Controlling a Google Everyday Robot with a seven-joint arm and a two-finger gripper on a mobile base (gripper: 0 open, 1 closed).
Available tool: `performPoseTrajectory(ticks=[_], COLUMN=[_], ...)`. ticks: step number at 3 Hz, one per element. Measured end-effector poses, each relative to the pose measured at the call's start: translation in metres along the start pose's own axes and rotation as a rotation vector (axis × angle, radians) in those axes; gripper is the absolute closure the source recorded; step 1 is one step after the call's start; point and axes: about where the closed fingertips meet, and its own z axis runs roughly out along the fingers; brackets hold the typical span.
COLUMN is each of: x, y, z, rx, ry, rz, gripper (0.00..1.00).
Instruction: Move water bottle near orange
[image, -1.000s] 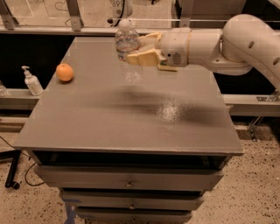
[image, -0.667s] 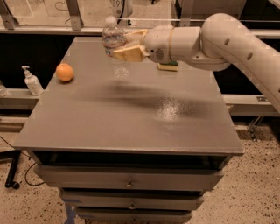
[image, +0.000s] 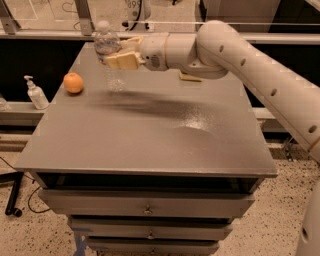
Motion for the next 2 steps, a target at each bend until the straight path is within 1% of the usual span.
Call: performPoseTrajectory(ticks=[1,2], x=[0.005,0.005], y=[-0.001,0.001], z=[0.028,0.051], rx=[-0.034,-0.071], ry=[-0.035,-0.067], rz=[0.054,0.091], gripper=[1.00,1.00])
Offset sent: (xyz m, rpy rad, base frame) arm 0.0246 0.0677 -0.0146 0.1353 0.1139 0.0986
